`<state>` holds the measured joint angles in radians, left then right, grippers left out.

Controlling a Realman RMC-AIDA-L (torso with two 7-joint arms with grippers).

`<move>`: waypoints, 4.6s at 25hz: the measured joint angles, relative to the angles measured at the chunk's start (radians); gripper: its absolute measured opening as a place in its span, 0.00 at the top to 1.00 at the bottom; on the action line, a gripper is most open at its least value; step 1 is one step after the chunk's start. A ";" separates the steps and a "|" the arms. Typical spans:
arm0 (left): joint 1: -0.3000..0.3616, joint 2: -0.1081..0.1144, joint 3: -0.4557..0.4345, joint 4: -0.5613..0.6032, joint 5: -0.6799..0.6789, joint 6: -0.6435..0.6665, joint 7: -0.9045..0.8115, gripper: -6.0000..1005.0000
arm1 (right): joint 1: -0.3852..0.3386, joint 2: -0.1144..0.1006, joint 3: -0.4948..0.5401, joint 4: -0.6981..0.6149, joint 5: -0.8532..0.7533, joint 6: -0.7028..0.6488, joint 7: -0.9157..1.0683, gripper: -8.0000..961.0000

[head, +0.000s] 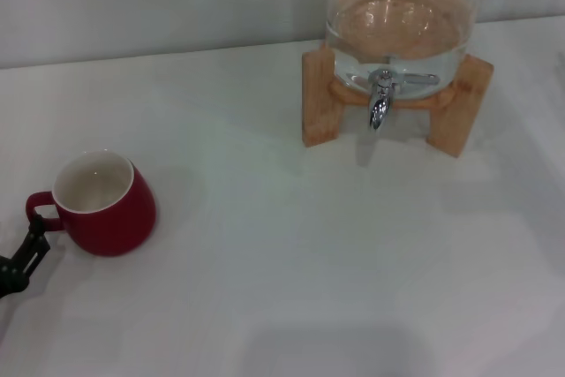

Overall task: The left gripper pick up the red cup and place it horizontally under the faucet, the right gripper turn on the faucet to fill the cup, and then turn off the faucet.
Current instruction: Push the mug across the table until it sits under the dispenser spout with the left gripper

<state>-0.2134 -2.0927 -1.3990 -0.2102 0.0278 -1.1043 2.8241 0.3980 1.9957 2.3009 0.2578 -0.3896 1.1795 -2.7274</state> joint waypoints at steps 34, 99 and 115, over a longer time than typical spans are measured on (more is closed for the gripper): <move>-0.063 0.011 -0.011 0.002 0.001 0.066 0.001 0.20 | 0.004 0.003 0.000 0.000 0.000 0.011 0.000 0.35; -0.209 0.006 0.205 -0.247 0.019 0.262 -0.064 0.84 | 0.002 0.012 -0.005 -0.008 0.000 0.062 0.010 0.35; -0.263 0.005 0.337 -0.316 0.018 0.361 -0.156 0.84 | 0.010 0.014 -0.026 -0.001 0.000 0.073 0.011 0.35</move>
<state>-0.4762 -2.0880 -1.0618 -0.5265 0.0458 -0.7437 2.6683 0.4075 2.0095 2.2751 0.2569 -0.3896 1.2522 -2.7166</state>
